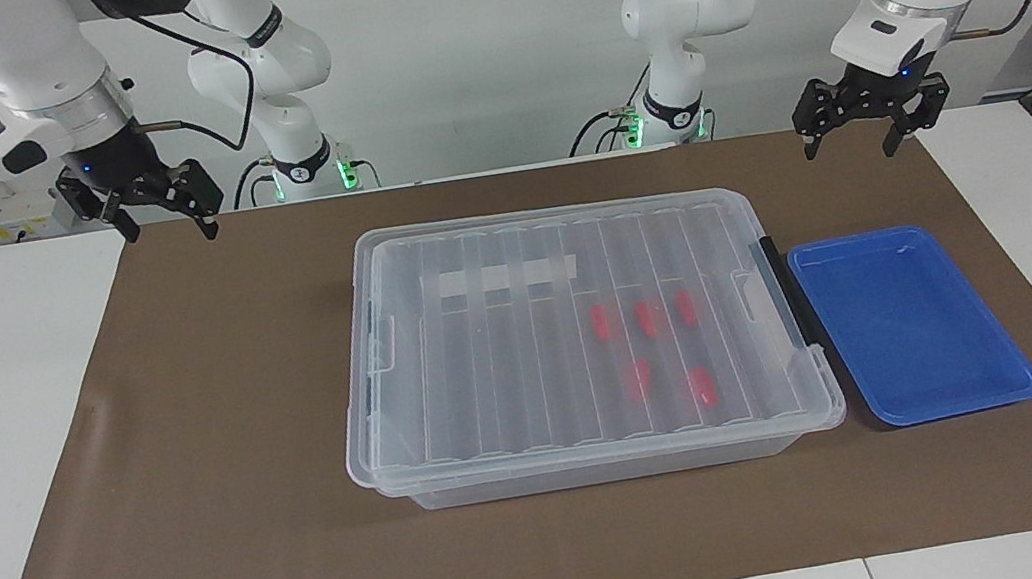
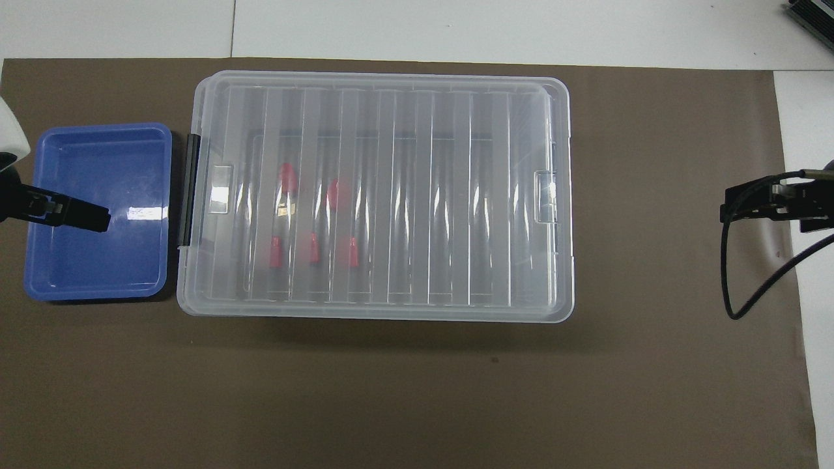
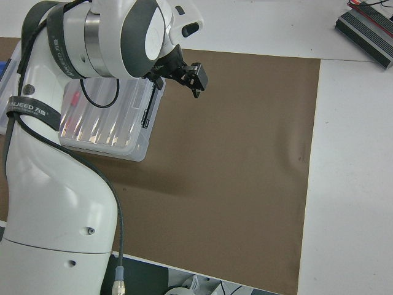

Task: Place red block in blue tray from box

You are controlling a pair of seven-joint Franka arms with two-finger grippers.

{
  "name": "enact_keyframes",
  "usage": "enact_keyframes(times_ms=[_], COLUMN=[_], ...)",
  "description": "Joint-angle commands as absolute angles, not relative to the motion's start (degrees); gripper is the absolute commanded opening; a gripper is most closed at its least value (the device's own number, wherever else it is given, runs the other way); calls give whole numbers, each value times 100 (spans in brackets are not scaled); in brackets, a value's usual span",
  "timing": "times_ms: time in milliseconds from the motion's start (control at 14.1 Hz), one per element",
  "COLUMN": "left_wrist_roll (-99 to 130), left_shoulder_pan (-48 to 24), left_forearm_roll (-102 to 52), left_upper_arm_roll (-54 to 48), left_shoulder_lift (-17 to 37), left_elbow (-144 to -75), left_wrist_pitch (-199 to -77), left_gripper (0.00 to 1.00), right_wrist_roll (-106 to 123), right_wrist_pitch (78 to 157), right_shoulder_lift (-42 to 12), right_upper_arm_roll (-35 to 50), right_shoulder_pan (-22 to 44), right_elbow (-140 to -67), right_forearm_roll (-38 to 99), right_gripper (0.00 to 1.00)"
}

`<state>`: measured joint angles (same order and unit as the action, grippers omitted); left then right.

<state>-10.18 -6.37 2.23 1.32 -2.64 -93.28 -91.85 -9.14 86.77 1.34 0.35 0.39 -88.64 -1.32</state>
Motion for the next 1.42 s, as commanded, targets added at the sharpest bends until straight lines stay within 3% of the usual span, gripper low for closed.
enact_keyframes(times_ms=[0,711,1351], left_wrist_roll=[-1046,-1046,-1046], left_shoulder_pan=[-615,-615,-615], left_forearm_roll=[202,202,202], left_upper_arm_roll=[132,132,132], left_shoulder_lift=[-378,-378,-378], left_elbow=[-9431,-9431,-9431], left_wrist_pitch=[-9220,-9228,-9220], left_gripper=[100,100,100], right_wrist_roll=[-844,-861,-1582], right_wrist_pitch=[8772,8991,10659], right_shoulder_lift=[299,343,185], right_upper_arm_roll=[97,123,957], right_shoulder_pan=[-53,-53,-79], right_elbow=[-9079,-9369,-10353], right_forearm_roll=[-114,-114,-123], right_gripper=[100,100,100])
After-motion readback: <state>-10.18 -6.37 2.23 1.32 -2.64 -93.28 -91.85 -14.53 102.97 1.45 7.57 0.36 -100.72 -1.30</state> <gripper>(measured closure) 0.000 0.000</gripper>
